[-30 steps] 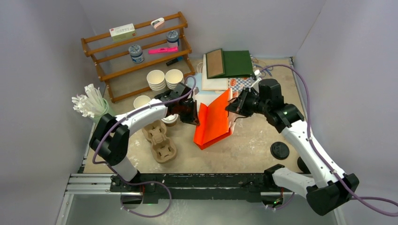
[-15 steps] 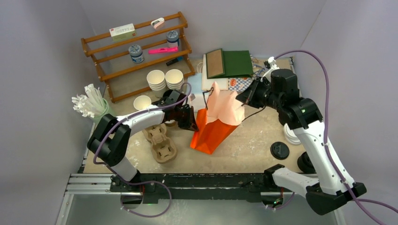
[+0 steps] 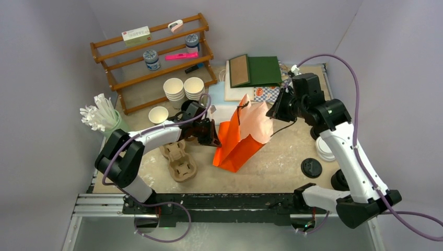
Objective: Pack the takeout coffee
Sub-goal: Adjust the takeout bag at the center of the board.
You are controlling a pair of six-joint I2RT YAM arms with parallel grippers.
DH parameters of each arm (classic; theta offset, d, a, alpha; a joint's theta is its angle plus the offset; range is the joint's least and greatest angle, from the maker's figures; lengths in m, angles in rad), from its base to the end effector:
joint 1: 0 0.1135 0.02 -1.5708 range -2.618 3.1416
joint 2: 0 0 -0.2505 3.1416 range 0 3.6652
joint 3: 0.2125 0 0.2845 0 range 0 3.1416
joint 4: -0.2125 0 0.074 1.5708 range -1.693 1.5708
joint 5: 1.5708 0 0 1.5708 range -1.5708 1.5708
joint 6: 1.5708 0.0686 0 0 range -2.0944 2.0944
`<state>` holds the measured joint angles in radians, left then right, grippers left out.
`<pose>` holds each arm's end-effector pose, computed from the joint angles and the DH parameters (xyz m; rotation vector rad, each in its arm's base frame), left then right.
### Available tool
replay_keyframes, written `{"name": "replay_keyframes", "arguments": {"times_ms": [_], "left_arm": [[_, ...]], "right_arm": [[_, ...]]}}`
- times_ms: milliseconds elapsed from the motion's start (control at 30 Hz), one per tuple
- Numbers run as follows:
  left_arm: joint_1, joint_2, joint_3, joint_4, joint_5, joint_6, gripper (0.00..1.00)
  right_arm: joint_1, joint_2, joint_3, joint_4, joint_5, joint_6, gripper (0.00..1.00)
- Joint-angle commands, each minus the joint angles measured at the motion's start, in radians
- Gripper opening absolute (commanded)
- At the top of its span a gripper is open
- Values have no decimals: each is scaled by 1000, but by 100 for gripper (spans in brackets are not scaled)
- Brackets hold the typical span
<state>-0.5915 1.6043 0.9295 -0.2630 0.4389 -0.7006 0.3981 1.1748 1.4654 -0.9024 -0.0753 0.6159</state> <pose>0.2855 -0.2269 0.1272 0.0500 2.7203 -1.0183 0.2646 0.1169 0.4000 0.2014 2.2482 0.6441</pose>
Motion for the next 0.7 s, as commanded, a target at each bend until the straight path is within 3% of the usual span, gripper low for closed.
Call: {"name": "replay_keyframes", "arguments": {"times_ms": [0,200,267,333,367,667], "left_arm": [[3,-42,-30,67,0,-16,0],[-8,-59,-20,90,7,-25,0],[-8,-58,-15,79,5,-24,0],[-9,-60,-17,72,-2,-23,0],[-10,-60,-20,72,-4,-23,0],[-1,-57,-90,156,24,-91,0]], "right_arm": [[-7,33,54,-132,89,-60,1],[-7,-7,33,-41,-40,-83,26],[-5,13,42,-80,-11,-85,20],[-8,50,53,-146,61,-79,2],[-8,67,61,-172,92,-78,0],[-44,90,132,-273,308,-55,0]]}}
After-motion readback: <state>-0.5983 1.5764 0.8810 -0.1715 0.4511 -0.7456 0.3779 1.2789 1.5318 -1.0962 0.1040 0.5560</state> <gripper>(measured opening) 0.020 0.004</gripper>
